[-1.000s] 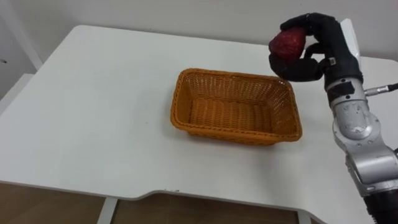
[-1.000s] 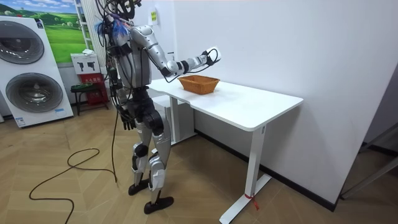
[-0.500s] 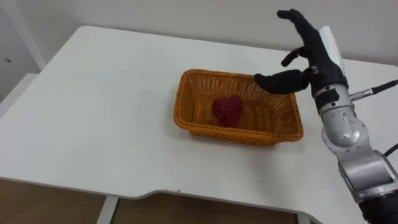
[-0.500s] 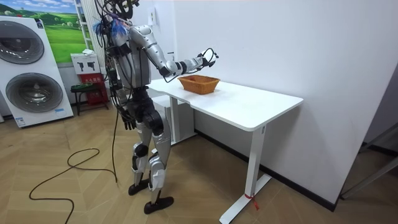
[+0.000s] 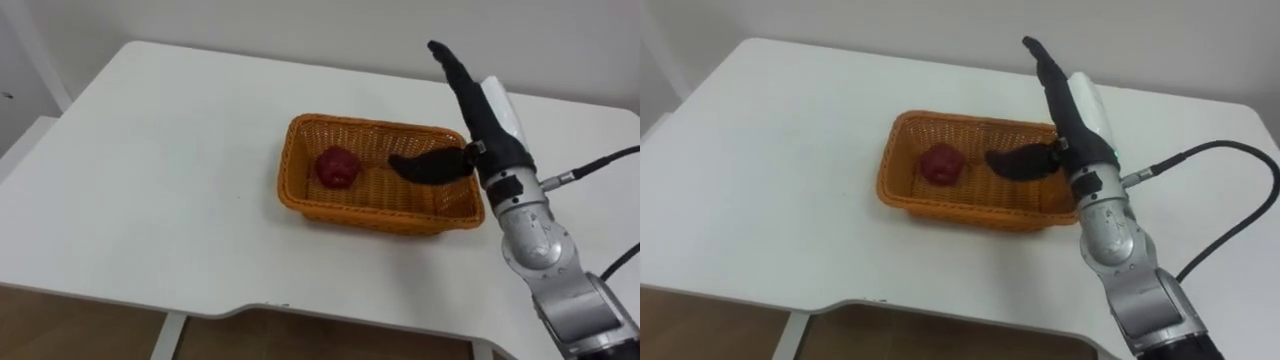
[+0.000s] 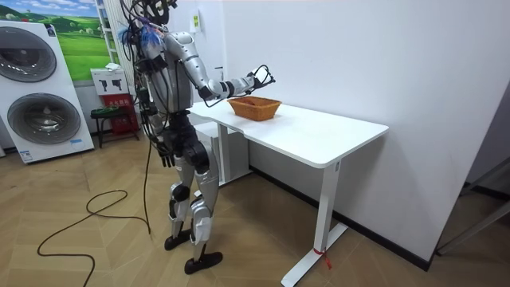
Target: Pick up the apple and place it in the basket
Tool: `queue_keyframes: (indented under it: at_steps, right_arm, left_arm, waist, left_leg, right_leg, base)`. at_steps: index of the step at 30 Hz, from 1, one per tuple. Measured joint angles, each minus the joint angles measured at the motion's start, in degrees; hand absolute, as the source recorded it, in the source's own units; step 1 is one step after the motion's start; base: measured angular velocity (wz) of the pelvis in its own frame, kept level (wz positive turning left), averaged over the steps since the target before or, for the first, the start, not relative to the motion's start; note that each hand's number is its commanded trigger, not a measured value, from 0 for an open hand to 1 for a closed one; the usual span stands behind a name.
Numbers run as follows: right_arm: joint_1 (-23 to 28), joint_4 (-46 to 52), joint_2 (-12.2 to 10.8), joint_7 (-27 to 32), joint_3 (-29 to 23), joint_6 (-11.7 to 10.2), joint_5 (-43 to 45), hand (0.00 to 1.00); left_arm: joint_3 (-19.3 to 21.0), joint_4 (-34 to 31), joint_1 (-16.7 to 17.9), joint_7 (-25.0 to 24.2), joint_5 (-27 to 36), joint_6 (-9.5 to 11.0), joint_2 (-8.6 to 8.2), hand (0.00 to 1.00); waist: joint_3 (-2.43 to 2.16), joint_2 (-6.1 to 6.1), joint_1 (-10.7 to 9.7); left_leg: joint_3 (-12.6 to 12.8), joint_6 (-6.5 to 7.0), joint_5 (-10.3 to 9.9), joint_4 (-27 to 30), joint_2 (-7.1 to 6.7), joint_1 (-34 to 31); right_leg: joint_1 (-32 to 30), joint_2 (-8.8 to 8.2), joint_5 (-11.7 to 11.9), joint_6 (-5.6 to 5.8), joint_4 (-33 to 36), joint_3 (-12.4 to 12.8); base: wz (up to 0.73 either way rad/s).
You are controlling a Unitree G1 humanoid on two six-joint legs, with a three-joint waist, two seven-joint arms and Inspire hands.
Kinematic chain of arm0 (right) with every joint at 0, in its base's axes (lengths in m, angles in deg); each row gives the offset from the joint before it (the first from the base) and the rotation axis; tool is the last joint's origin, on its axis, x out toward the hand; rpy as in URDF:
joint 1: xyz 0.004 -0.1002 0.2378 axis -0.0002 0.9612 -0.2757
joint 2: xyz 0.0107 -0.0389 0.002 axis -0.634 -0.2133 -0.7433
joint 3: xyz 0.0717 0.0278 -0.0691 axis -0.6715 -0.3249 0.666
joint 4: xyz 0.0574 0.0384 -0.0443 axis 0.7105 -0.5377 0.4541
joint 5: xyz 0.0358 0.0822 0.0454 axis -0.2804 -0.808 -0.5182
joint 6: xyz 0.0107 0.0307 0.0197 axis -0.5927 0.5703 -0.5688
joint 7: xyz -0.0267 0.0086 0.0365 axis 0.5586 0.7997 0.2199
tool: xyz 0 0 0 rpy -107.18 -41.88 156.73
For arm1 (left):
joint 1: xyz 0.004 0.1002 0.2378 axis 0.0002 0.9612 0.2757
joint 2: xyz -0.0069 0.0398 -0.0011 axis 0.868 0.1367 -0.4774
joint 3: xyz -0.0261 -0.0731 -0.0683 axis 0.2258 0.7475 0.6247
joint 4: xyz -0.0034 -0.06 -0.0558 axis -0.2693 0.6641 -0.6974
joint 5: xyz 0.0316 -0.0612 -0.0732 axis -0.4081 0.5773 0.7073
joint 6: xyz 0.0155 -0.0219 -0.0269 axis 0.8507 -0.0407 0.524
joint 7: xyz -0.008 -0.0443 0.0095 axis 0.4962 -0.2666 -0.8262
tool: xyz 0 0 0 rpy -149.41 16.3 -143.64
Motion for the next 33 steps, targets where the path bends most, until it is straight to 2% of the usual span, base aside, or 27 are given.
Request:
queue_keyframes:
  at_steps: [7,10,11,14,16,19,22,24,27,30,33]
  right_arm:
    - [0.2,1.1,0.0,0.76,-0.96,-0.93,2.94,0.0]
    - [0.21,2.53,-0.02,2.2,-4.36,-1.46,1.7,0.0]
    - [0.32,2.6,-0.03,3.48,-6.51,-2.75,0.34,0.0]
    - [1.82,2.6,-0.22,9.49,-13.76,-4.76,-1.61,0.0]
    - [2.22,2.57,-0.21,13.56,-17.33,-5.19,-2.36,0.0]
    - [2.71,2.42,-0.21,20.71,-24.82,-5.98,-7.04,0.0]
    - [4.06,2.38,-0.17,26.1,-28.78,-6.09,-8.84,0.0]
    - [4.69,1.79,-0.17,30.58,-32.77,-6.2,-13.8,0.0]
    - [6.44,1.22,-0.16,36.8,-36.97,-6.68,-16.83,0.0]
    - [9.67,-0.48,-0.18,41.39,-40.51,-6.68,-20.15,0.0]
    - [10.14,-5.75,-0.15,44.78,-43.81,-6.73,-25.11,0.0]
  left_arm:
    - [0.15,0.11,0.67,0.14,0.03,0.27,0.0,0.0]
    - [0.16,-0.31,1.74,0.15,0.03,0.41,-0.06,0.0]
    - [1.16,-0.25,2.28,0.09,-0.02,0.45,-0.22,0.0]
    - [4.09,-0.01,3.41,0.32,-0.05,1.17,-0.35,0.0]
    - [4.97,0.03,4.18,0.93,-0.01,1.39,-0.38,0.0]
    - [5.94,-0.32,6.05,1.94,-0.01,1.57,-0.51,0.0]
    - [6.52,-0.32,6.92,2.56,-0.01,1.56,-0.53,0.0]
    - [7.52,-0.32,7.52,3.19,0.04,1.56,-0.56,0.0]
    - [8.32,-0.34,7.72,4.1,0.1,1.55,-0.99,0.0]
    - [9.93,-0.88,7.78,4.77,0.16,1.44,-1.54,0.0]
    - [10.82,-2.69,7.98,5.49,0.04,1.13,-1.69,0.0]
  waist:
    - [0.15,0.41,-1.31]
    - [-0.02,0.24,-2.57]
    - [-0.12,0.17,-2.79]
    - [-0.38,-0.07,-3.02]
    - [-0.26,0.14,-3.4]
    - [-0.33,0.5,-5.7]
    - [-0.51,0.77,-6.92]
    - [-0.68,1.04,-8.65]
    - [-0.96,1.24,-9.26]
    - [-0.9,1.26,-9.73]
    - [-0.83,0.73,-10.52]
  left_leg:
    - [0.11,0.0,0.0,-0.16,0.01,-0.04]
    - [-0.04,0.0,0.0,-0.16,-0.02,-0.13]
    - [0.0,0.0,0.0,-0.15,-0.02,-0.07]
    - [0.16,0.0,0.0,-0.04,-0.03,0.3]
    - [0.57,0.0,0.0,-0.09,0.0,0.84]
    - [0.87,0.0,0.0,-0.17,0.03,0.79]
    - [1.32,0.0,-0.01,-0.29,0.16,0.91]
    - [1.33,0.01,-0.01,-0.54,0.14,0.91]
    - [2.66,0.01,0.0,-0.73,0.26,1.16]
    - [3.52,0.01,0.0,-1.11,0.27,1.73]
    - [4.17,0.01,0.0,-1.35,0.27,1.71]
  right_leg:
    - [-0.13,0.04,-0.01,0.01,-0.02,0.14]
    - [-0.11,0.0,-0.01,0.02,-0.06,0.08]
    - [-0.07,0.02,-0.01,0.02,-0.19,0.09]
    - [0.29,0.02,-0.01,0.02,-0.25,0.18]
    - [0.56,0.03,-0.01,0.02,-0.27,0.25]
    - [0.64,0.03,-0.01,0.03,-0.28,0.23]
    - [0.47,0.12,-0.01,0.03,-0.16,0.5]
    - [0.45,0.1,-0.01,0.03,-0.1,0.49]
    - [-0.08,0.25,0.0,0.02,-0.03,1.55]
    - [-0.08,0.26,-0.02,0.05,0.03,2.11]
    - [-0.89,0.44,-0.04,0.08,0.03,3.26]
  base:
    - [0.0]
    - [0.05]
    - [0.0]
    - [-0.02]
    - [-0.07]
    - [0.0]
    - [-0.06]
    - [0.0]
    - [-0.17]
    - [-0.16]
    - [-0.13]
